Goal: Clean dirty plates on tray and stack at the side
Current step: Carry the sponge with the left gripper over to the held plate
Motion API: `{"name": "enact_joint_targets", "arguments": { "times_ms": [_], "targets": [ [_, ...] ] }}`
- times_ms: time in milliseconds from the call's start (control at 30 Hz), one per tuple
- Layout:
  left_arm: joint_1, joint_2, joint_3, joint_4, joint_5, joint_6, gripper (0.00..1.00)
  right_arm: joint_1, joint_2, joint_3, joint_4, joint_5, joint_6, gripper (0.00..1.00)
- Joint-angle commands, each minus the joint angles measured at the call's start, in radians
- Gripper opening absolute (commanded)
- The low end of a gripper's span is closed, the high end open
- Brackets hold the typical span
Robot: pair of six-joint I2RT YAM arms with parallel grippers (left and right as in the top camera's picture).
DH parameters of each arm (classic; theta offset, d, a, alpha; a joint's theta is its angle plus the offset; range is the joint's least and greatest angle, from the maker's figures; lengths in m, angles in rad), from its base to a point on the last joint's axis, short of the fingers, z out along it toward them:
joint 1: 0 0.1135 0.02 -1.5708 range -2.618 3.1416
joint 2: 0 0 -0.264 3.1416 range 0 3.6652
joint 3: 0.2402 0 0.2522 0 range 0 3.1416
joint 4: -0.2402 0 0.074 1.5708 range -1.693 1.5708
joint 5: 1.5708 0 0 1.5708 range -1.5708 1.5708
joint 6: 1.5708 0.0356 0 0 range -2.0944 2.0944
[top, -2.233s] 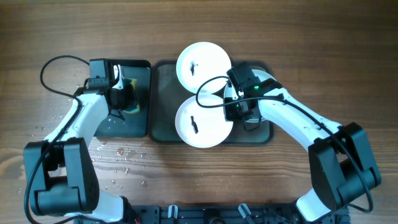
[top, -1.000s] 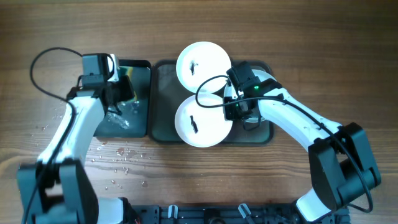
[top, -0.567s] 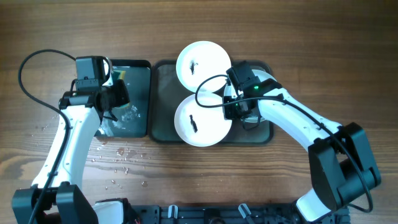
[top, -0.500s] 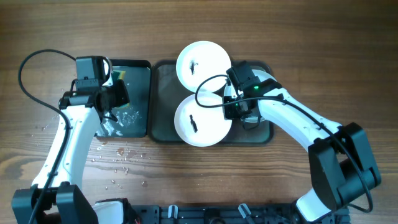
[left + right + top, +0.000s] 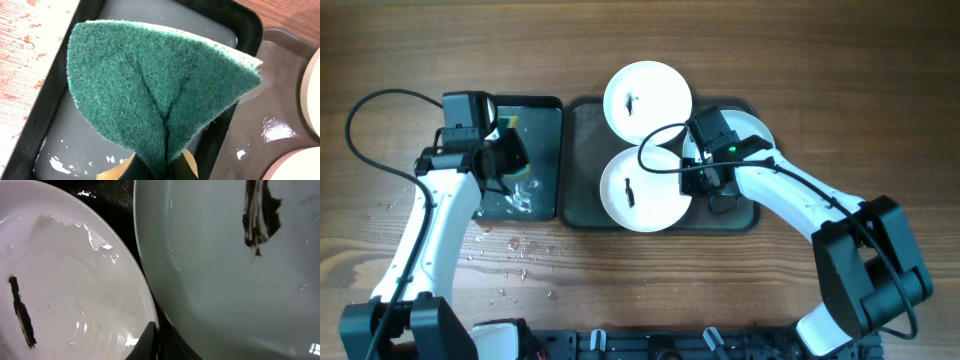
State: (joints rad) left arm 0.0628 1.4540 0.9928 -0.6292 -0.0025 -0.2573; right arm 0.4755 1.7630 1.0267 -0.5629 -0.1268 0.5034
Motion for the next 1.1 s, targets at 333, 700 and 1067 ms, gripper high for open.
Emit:
{"name": "enact_joint_targets", "arguments": {
  "times_ms": [333, 700, 1067],
  "targets": [
    [0.0, -0.006, -0.006, 0.106, 0.003, -0.021, 0.04, 0.004, -0.017, -0.006, 0.104, -0.037, 0.11, 0.04],
    [0.0, -0.005, -0.008, 0.073, 0.021, -0.02, 0.04, 0.013, 0.048, -0.006, 0.117, -0.039, 0.129, 0.04],
    [0.001, 0.0, 0.185, -0.121, -0.018, -0.008, 0.04, 0.022, 0.048, -0.006, 0.123, -0.058, 0.124, 0.04]
  ]
}}
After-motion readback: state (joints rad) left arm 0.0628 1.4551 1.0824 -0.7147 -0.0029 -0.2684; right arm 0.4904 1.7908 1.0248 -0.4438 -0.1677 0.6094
